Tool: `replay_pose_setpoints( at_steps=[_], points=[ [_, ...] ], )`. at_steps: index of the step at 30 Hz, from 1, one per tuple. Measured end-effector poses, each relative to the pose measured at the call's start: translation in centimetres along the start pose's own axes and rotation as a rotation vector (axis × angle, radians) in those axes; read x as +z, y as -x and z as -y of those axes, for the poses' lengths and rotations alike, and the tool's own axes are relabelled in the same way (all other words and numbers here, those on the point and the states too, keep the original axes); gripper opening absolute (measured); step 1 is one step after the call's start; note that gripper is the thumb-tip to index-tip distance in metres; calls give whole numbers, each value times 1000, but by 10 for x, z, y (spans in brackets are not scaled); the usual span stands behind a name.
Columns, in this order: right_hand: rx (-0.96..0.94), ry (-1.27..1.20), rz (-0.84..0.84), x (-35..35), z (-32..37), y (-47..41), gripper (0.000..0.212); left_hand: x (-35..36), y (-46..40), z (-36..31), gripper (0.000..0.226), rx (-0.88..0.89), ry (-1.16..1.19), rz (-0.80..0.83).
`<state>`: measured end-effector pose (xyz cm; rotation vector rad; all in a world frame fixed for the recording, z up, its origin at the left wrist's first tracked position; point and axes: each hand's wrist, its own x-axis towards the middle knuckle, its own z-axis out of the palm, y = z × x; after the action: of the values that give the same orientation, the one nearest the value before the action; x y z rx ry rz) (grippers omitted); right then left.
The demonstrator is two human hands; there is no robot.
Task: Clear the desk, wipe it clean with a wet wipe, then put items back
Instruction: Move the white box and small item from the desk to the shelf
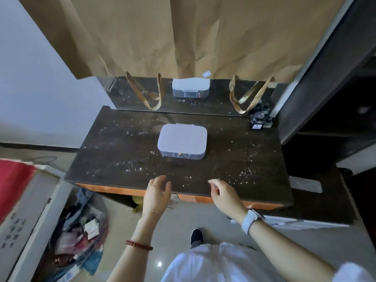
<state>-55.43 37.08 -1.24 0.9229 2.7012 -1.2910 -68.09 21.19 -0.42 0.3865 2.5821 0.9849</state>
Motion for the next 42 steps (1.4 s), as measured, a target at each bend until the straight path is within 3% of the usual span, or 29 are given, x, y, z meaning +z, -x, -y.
replay_pose_setpoints(
  at_steps=[8, 13, 16, 21, 26, 33, 36, 42],
  points=[
    [376, -197, -119, 1, 24, -109, 40, -2, -128, -23, 60, -69, -11, -4],
    [412, -281, -118, 15, 28, -144, 38, 11, -169, -20, 63, -122, 1, 164],
    [409, -220, -142, 20, 30, -153, 31, 14, -175, -14, 63, -150, 31, 168],
    [363, -232, -236, 10, 28, -132, 25, 15, -145, -30, 62, -112, 118, 83],
    [284, -233, -397, -30, 10, -91, 31, 28, -108, -60, 59, 21, 196, 101],
    [402, -245, -672, -104, -47, -20, 44, 89, -60, -137, 54, 235, 224, 337],
    [435, -287, -746, -133, -76, 14, 39, 118, -34, -167, 55, 373, 201, 419],
    [498, -344, -837, -205, -165, 49, 40, 199, 6, -248, 63, 474, 128, 541]
  ],
)
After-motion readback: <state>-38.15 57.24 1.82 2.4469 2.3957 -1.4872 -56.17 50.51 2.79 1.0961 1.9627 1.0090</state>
